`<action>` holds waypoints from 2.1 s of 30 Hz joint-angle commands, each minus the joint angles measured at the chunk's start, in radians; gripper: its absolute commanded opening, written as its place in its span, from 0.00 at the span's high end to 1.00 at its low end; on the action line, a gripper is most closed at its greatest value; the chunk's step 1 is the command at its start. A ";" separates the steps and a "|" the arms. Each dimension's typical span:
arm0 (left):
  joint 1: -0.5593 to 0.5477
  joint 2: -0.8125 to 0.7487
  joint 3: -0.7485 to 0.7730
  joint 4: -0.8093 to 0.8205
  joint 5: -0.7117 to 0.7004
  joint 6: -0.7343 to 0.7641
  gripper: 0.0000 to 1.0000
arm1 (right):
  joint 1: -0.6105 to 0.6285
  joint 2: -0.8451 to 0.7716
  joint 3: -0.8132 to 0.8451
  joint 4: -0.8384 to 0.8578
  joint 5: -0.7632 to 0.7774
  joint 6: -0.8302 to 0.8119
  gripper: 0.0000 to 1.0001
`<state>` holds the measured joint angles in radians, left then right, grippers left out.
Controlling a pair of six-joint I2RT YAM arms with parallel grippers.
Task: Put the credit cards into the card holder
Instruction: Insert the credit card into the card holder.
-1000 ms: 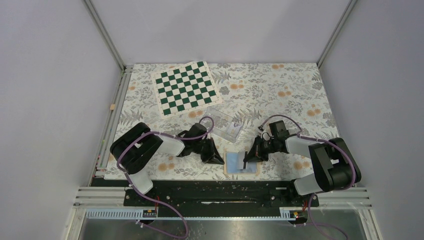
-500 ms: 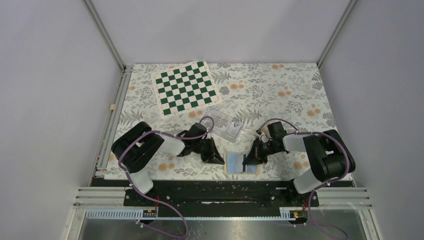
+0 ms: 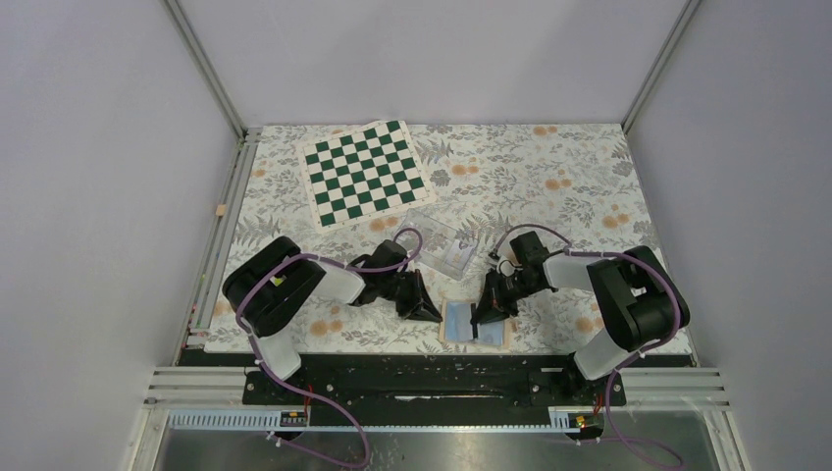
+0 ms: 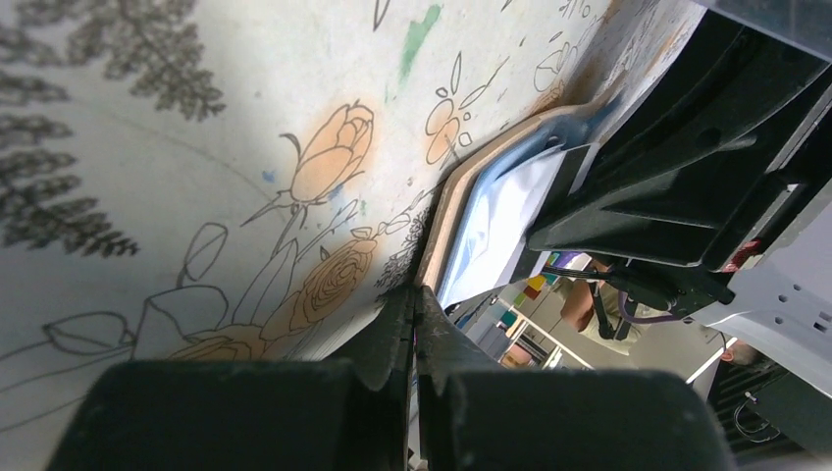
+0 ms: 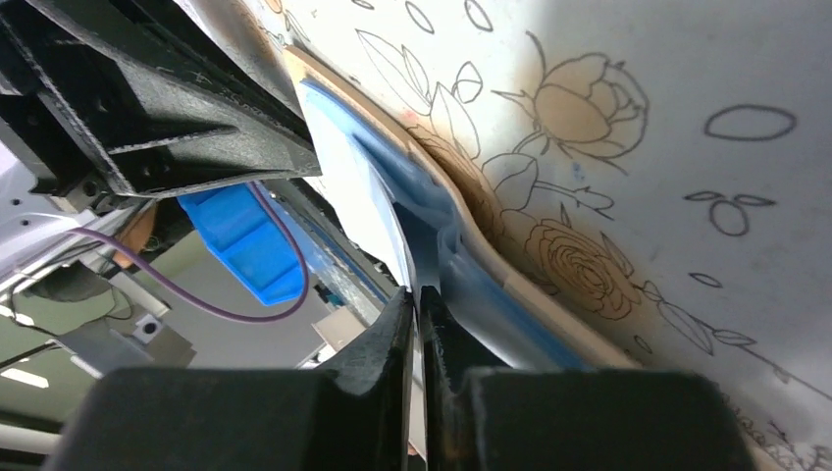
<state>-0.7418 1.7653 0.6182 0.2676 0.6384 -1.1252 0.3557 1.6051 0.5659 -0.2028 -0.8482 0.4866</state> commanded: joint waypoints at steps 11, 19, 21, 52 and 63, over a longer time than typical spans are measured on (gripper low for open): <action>-0.015 0.057 -0.016 -0.050 -0.128 0.033 1.00 | 0.057 -0.129 0.037 -0.149 0.190 -0.054 0.59; -0.018 0.065 -0.013 -0.029 -0.116 0.021 1.00 | 0.071 -0.138 0.059 -0.183 0.220 -0.054 0.44; -0.019 0.062 -0.014 -0.027 -0.116 0.019 1.00 | 0.077 -0.124 0.061 -0.174 0.219 -0.046 0.43; -0.037 0.017 -0.030 0.028 -0.092 -0.029 0.84 | 0.221 -0.110 0.177 -0.221 0.285 0.014 0.17; -0.013 0.108 -0.081 0.321 0.013 -0.114 0.65 | 0.221 -0.179 0.214 -0.350 0.372 -0.038 0.10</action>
<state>-0.7578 1.8233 0.5648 0.5526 0.6903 -1.2453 0.5690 1.4693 0.7364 -0.4587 -0.5552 0.5014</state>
